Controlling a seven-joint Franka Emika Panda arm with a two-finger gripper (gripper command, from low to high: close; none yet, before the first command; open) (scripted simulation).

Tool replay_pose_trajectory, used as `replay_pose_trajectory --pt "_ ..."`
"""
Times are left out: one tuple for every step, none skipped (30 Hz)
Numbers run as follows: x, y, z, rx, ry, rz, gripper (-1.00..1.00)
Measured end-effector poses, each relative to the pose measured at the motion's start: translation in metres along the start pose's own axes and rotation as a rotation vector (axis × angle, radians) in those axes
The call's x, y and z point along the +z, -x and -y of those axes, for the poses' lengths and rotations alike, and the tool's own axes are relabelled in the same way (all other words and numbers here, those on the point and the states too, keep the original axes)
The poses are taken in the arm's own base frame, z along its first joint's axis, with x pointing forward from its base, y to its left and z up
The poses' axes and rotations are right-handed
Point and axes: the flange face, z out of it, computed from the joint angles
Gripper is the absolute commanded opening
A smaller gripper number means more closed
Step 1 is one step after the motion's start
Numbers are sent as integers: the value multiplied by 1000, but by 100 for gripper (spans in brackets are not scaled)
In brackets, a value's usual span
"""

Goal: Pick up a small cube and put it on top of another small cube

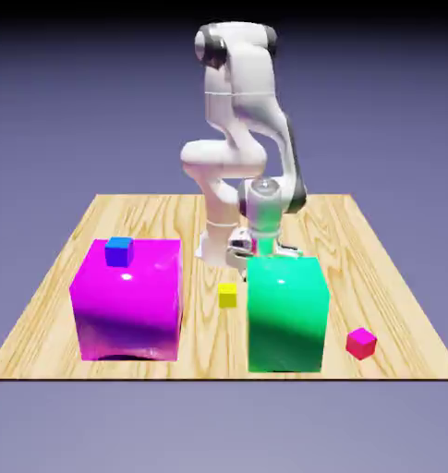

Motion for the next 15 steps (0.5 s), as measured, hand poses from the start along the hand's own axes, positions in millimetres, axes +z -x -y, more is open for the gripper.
replay_pose_trajectory --pt "7 -1 0 3 0 0 0" --pt "14 0 0 1 0 1 0" --pt "22 0 -1 1 0 2 0" --pt "30 0 -2 0 0 4 0" --pt "37 0 -4 0 0 6 0" --pt "38 0 -4 0 0 6 -100" --pt "38 0 -4 0 0 6 -100" --pt "38 0 -4 0 0 6 -100" --pt "30 0 -2 0 -1 4 -100" --pt "23 0 -1 1 -1 2 -100" --pt "15 0 0 1 -1 1 -100" --pt "8 0 0 1 -1 0 -100" --pt "1 2 0 -5 0 0 -100" --pt "-6 0 0 0 0 0 -100" --pt "-13 0 -1 -1 0 1 -100"
